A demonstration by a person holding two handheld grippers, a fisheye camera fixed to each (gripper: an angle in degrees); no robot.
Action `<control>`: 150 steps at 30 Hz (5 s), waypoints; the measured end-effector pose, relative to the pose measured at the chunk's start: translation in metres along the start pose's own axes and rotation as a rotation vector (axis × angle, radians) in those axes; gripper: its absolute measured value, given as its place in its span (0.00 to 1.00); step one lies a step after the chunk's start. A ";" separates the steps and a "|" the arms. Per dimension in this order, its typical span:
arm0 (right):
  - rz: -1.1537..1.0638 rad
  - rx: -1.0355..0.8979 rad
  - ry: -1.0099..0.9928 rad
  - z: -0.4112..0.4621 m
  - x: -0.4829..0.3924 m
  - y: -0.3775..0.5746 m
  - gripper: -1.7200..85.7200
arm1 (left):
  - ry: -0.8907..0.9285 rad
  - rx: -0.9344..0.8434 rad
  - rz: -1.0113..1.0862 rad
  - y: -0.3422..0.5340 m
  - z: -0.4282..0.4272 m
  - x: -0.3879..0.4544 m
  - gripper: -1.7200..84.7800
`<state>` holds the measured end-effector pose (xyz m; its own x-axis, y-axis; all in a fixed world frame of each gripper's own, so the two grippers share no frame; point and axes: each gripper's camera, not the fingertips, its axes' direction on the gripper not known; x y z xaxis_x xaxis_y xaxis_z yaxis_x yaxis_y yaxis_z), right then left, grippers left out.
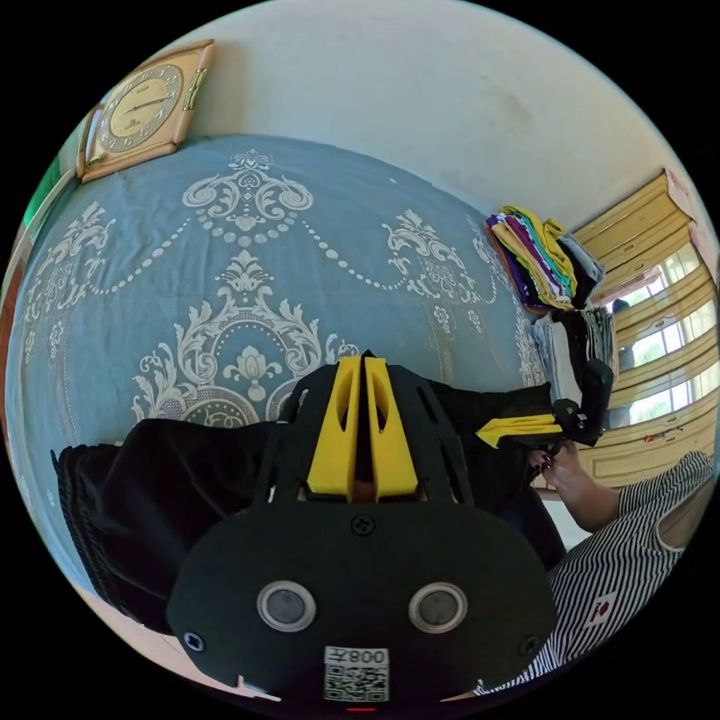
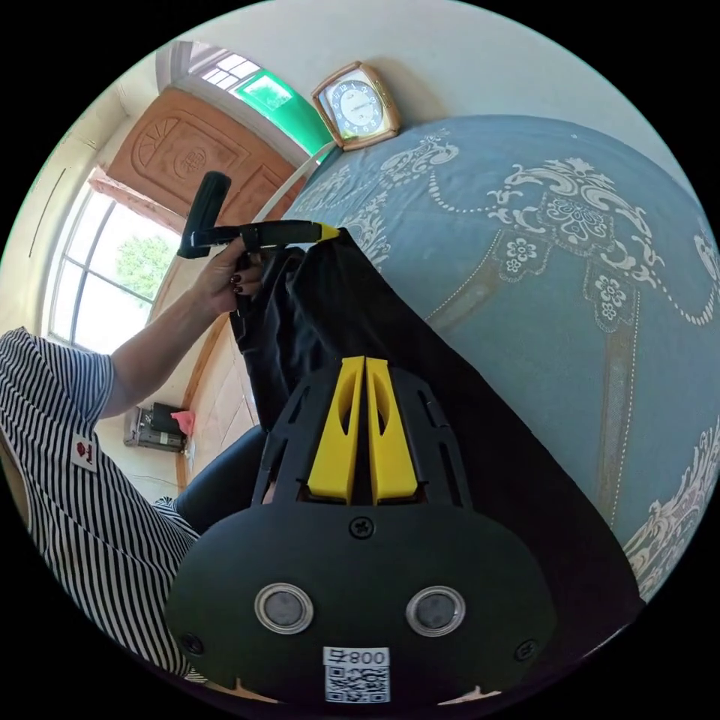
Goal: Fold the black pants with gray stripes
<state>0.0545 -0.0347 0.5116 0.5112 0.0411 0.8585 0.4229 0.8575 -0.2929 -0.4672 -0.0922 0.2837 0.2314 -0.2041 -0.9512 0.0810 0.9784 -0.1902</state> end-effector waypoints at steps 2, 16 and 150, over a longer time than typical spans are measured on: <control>0.034 -0.026 0.019 0.006 0.005 -0.008 0.02 | -0.054 -0.038 -0.006 0.001 0.007 0.002 0.03; 0.074 0.005 0.037 0.006 -0.005 -0.017 0.02 | -0.112 -0.034 0.082 0.044 -0.012 0.052 0.03; 0.373 0.126 0.304 -0.036 0.009 0.403 0.03 | -0.129 -0.161 0.316 0.203 0.365 -0.159 0.02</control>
<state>0.2570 0.2927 0.3863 0.8138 0.2217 0.5373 0.0854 0.8687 -0.4879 -0.1339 0.1268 0.4849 0.3414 0.1162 -0.9327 -0.1653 0.9843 0.0622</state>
